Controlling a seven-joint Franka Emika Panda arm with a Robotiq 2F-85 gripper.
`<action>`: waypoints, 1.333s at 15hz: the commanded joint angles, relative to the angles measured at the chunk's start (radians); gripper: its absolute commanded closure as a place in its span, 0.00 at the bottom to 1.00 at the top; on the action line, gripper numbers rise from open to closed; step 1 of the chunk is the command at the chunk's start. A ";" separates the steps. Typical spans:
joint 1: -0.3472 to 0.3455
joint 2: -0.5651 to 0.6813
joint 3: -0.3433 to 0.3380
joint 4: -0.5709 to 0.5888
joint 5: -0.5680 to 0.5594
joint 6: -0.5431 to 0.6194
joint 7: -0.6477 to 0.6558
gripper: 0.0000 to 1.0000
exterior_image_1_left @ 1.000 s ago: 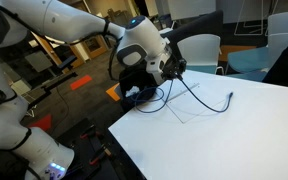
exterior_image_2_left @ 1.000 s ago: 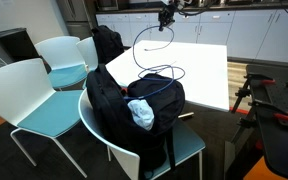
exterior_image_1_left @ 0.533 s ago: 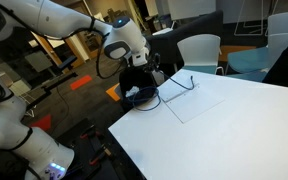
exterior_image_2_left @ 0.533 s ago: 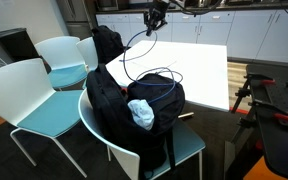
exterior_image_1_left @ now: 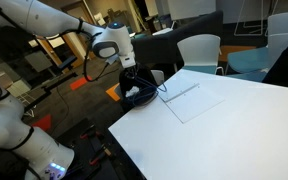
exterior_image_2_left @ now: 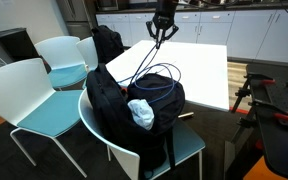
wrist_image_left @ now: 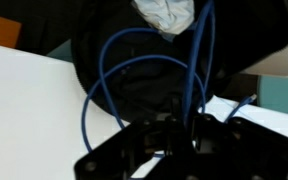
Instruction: Fold the cable
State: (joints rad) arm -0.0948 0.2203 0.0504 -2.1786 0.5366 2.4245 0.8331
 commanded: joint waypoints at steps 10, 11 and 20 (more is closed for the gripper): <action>0.122 0.001 -0.145 -0.048 -0.639 -0.220 0.286 0.83; 0.122 0.010 -0.152 -0.050 -0.678 -0.185 0.305 0.68; 0.067 0.005 -0.131 -0.075 -0.552 -0.108 0.090 0.01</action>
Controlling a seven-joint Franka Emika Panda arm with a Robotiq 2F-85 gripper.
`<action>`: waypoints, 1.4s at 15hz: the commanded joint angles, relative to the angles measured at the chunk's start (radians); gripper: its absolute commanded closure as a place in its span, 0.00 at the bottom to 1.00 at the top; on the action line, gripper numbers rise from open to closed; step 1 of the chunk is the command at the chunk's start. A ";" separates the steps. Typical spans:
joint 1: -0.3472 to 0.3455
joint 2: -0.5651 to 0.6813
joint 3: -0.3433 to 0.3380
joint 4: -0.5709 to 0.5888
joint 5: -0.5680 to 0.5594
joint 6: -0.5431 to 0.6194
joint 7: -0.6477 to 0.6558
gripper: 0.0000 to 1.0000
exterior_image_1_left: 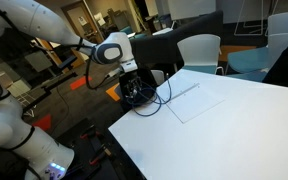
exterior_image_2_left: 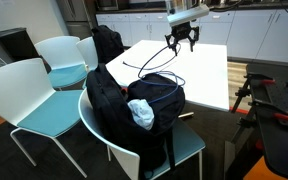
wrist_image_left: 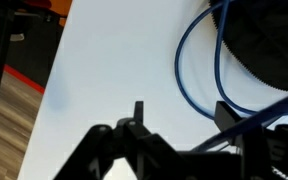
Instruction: Fold the cable
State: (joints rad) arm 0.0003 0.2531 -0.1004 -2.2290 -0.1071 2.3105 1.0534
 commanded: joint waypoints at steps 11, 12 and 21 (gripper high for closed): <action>-0.024 0.163 0.016 -0.014 0.345 0.203 -0.351 0.00; -0.024 0.187 0.014 -0.010 0.349 0.229 -0.350 0.00; -0.023 0.306 -0.015 0.015 0.368 0.249 -0.329 0.00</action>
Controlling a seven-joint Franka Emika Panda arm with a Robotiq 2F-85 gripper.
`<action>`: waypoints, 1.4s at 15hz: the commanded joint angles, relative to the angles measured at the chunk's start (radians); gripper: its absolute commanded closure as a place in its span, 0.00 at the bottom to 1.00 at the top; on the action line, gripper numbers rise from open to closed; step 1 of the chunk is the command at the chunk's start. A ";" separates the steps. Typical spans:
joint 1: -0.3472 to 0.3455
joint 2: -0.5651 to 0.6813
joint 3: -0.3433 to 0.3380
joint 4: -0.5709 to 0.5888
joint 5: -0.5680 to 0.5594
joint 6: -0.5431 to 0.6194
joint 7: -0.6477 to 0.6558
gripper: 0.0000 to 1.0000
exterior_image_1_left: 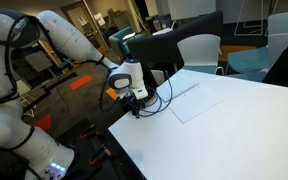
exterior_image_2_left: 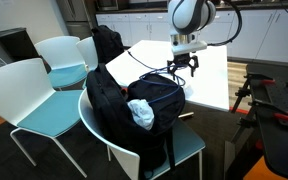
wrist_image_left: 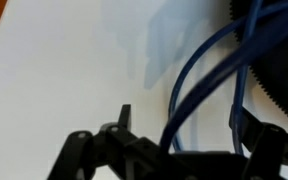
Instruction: Fold the cable
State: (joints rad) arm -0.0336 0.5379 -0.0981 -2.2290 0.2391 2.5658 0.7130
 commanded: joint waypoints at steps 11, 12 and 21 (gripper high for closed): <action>0.000 0.062 -0.010 0.049 0.085 -0.005 0.002 0.73; 0.000 0.062 -0.011 0.051 0.087 -0.004 0.003 0.80; 0.049 -0.091 -0.127 -0.029 0.018 0.044 0.106 0.99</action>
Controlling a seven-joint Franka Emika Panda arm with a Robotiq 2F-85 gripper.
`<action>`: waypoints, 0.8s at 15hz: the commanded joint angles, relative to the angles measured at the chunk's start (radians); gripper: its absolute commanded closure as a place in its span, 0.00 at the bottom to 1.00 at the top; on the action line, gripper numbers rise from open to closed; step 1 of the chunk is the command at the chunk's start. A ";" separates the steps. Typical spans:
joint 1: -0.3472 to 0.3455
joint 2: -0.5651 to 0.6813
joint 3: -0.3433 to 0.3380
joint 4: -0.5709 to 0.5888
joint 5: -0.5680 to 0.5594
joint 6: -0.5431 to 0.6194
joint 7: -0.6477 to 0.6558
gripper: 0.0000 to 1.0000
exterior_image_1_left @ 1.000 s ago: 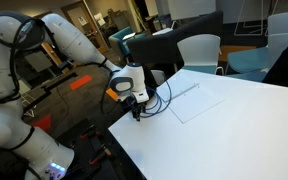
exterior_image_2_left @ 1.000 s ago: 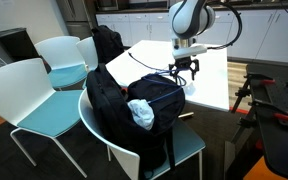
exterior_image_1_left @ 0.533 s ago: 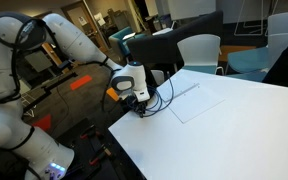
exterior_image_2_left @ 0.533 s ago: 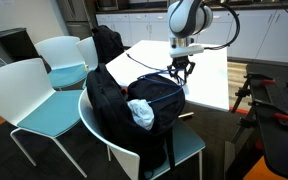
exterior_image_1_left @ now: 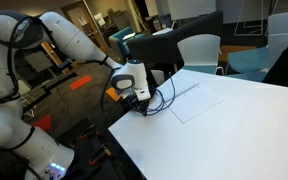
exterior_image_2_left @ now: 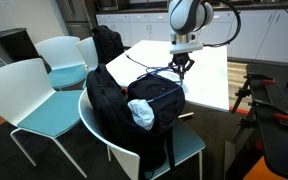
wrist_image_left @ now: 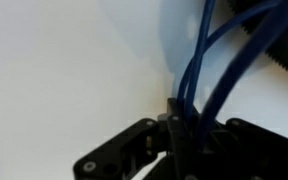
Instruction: Fold the cable
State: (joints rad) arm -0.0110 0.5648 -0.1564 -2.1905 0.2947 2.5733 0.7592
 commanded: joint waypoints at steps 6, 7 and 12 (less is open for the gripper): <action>0.008 -0.233 -0.226 -0.039 -0.184 0.071 0.221 0.98; -0.004 -0.234 -0.240 -0.026 -0.200 0.074 0.244 0.98; -0.048 -0.187 -0.266 0.022 -0.253 0.081 0.353 0.98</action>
State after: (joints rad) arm -0.0464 0.3445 -0.4224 -2.1913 0.0739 2.6263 1.0329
